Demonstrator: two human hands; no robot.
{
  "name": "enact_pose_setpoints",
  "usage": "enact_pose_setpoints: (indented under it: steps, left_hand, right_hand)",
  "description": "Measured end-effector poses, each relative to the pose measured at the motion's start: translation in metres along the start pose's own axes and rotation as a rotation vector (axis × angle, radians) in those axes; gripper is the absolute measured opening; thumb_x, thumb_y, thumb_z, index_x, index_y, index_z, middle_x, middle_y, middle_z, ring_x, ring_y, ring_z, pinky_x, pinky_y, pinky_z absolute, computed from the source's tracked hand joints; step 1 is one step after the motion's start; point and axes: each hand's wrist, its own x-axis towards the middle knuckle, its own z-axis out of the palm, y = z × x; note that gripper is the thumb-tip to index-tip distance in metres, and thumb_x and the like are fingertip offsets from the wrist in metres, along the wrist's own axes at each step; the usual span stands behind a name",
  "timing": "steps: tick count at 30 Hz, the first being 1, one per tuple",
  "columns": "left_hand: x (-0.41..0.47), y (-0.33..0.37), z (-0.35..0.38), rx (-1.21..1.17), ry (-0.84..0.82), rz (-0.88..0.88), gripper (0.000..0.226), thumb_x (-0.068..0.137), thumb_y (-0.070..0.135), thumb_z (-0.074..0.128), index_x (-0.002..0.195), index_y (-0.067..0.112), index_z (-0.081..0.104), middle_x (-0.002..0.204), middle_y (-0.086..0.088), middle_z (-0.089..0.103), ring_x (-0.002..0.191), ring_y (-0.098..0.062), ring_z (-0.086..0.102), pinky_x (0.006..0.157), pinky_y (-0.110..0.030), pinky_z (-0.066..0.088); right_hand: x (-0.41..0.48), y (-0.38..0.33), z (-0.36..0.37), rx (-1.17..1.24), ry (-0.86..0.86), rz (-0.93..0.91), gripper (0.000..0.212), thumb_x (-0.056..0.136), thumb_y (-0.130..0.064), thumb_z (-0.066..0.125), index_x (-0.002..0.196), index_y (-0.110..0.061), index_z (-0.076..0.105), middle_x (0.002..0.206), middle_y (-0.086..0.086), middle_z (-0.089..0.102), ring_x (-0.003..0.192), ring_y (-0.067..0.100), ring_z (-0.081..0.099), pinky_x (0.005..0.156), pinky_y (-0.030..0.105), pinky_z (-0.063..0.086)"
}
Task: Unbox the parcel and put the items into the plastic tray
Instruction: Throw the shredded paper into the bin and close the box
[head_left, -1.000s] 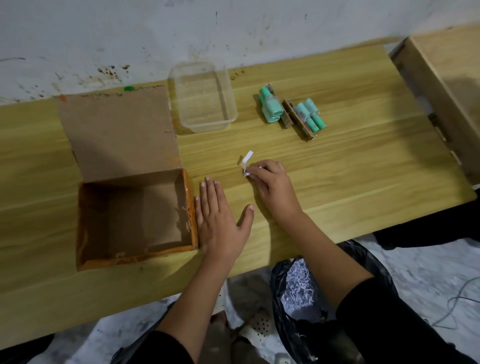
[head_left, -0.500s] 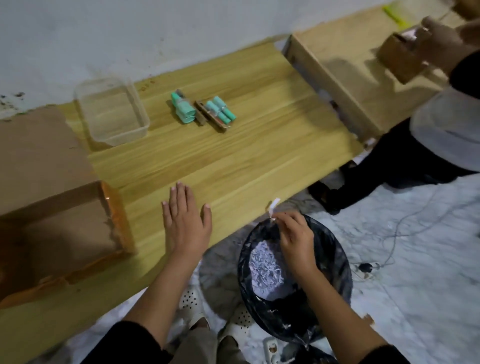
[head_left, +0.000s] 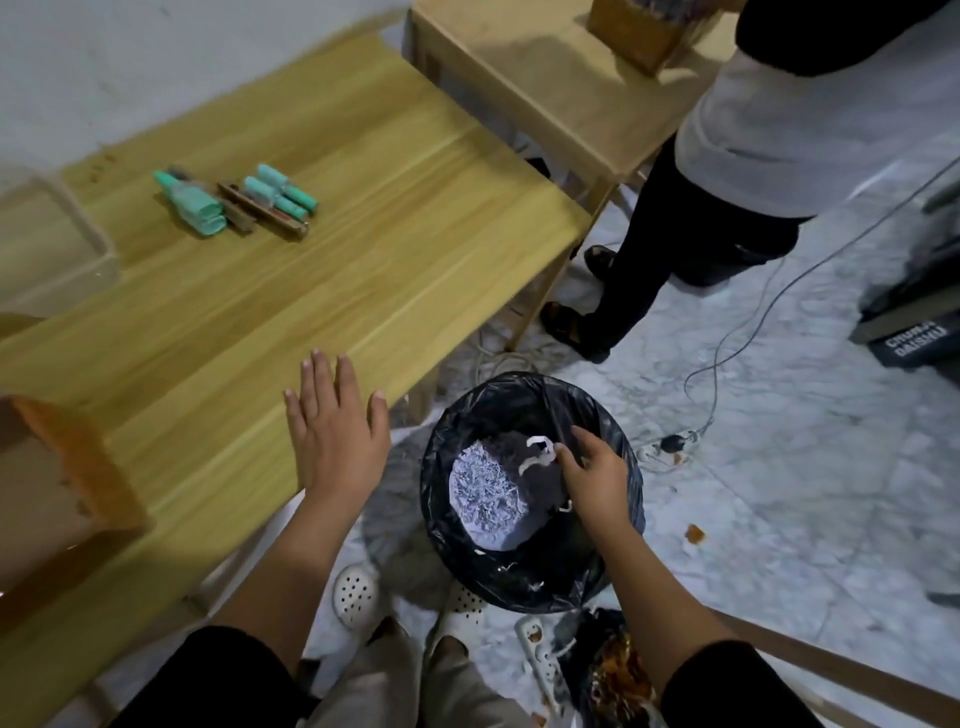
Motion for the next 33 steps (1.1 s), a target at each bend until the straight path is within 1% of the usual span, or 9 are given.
enact_pose_setpoints:
  steps: [4, 8, 11, 16, 22, 26, 29, 31, 33]
  left_hand:
    - [-0.001, 0.000, -0.002, 0.018, -0.008, 0.003, 0.062, 0.097, 0.042, 0.026, 0.148, 0.009, 0.014, 0.158, -0.013, 0.003, 0.147, -0.024, -0.002, 0.118, -0.042, -0.003]
    - [0.003, -0.002, -0.020, 0.059, -0.074, 0.018, 0.060, 0.096, 0.041, 0.032, 0.147, 0.011, 0.021, 0.157, -0.012, 0.012, 0.145, -0.026, 0.012, 0.116, -0.041, 0.017]
    - [0.011, -0.005, -0.053, -0.011, -0.083, -0.041, 0.053, 0.094, 0.029, 0.040, 0.142, 0.007, 0.032, 0.153, -0.014, 0.025, 0.139, -0.029, 0.026, 0.111, -0.042, 0.027]
    - [-0.001, -0.047, -0.124, -0.116, 0.294, -0.180, 0.043, 0.092, 0.026, 0.047, 0.129, 0.004, 0.049, 0.133, -0.017, 0.050, 0.124, -0.034, 0.043, 0.099, -0.044, 0.038]
    - [-0.069, -0.167, -0.161, -0.152, 0.691, -0.652, 0.043, 0.092, 0.027, 0.048, 0.120, -0.006, 0.049, 0.121, -0.032, 0.051, 0.114, -0.045, 0.046, 0.095, -0.050, 0.038]
    - [-0.111, -0.231, -0.141, -0.439, 0.565, -0.926, 0.056, 0.097, 0.031, 0.040, 0.143, 0.000, 0.027, 0.143, -0.030, 0.036, 0.131, -0.046, 0.035, 0.108, -0.049, 0.028]
    - [-0.120, -0.237, -0.132, -0.713, 0.457, -0.821, 0.054, 0.100, 0.029, 0.030, 0.148, 0.009, 0.016, 0.154, -0.016, 0.024, 0.142, -0.033, 0.022, 0.112, -0.036, 0.019]
    - [-0.122, -0.229, -0.135, -0.745, 0.441, -0.701, 0.048, 0.101, 0.017, 0.029, 0.147, 0.007, 0.019, 0.155, -0.011, 0.022, 0.143, -0.025, 0.020, 0.110, -0.025, 0.017]
    - [-0.124, -0.222, -0.138, -0.733, 0.434, -0.640, 0.045, 0.100, 0.010, 0.029, 0.144, 0.006, 0.026, 0.152, -0.011, 0.027, 0.142, -0.025, 0.026, 0.108, -0.025, 0.021]
  right_hand:
    - [-0.001, -0.008, -0.008, -0.027, -0.002, -0.022, 0.043, 0.090, -0.022, 0.059, 0.128, -0.004, 0.052, 0.130, 0.014, 0.058, 0.119, 0.026, 0.054, 0.098, 0.033, 0.043]
    - [-0.003, -0.045, -0.009, -0.099, -0.047, -0.162, 0.038, 0.092, -0.019, 0.054, 0.127, -0.005, 0.053, 0.130, 0.012, 0.057, 0.120, 0.024, 0.053, 0.095, 0.025, 0.038]
    - [-0.009, -0.098, 0.000, -0.100, -0.108, -0.323, 0.034, 0.094, -0.019, 0.051, 0.125, -0.007, 0.054, 0.128, 0.010, 0.058, 0.116, 0.022, 0.054, 0.097, 0.030, 0.044]
    - [-0.042, -0.191, 0.039, -0.064, -0.293, -0.590, 0.034, 0.095, -0.019, 0.048, 0.128, -0.010, 0.053, 0.132, 0.006, 0.055, 0.121, 0.019, 0.050, 0.101, 0.028, 0.040]
    - [-0.112, -0.257, 0.122, -0.014, -0.685, -0.737, 0.038, 0.092, -0.016, 0.052, 0.130, -0.011, 0.050, 0.130, 0.009, 0.057, 0.118, 0.020, 0.053, 0.100, 0.034, 0.045]
    - [-0.149, -0.273, 0.167, -0.104, -0.888, -0.750, 0.051, 0.092, -0.022, 0.052, 0.140, -0.013, 0.036, 0.142, 0.009, 0.044, 0.128, 0.024, 0.045, 0.106, 0.038, 0.040]
    - [-0.159, -0.278, 0.186, -0.134, -0.919, -0.725, 0.051, 0.094, -0.018, 0.049, 0.142, -0.016, 0.032, 0.148, 0.006, 0.038, 0.135, 0.022, 0.036, 0.110, 0.031, 0.031]
    - [-0.159, -0.277, 0.189, -0.119, -0.900, -0.677, 0.049, 0.094, -0.010, 0.047, 0.141, -0.016, 0.035, 0.147, 0.006, 0.039, 0.135, 0.022, 0.036, 0.109, 0.029, 0.031]
    - [-0.156, -0.276, 0.185, -0.079, -0.878, -0.635, 0.049, 0.093, -0.004, 0.046, 0.140, -0.015, 0.037, 0.146, 0.006, 0.041, 0.132, 0.023, 0.040, 0.107, 0.029, 0.035]
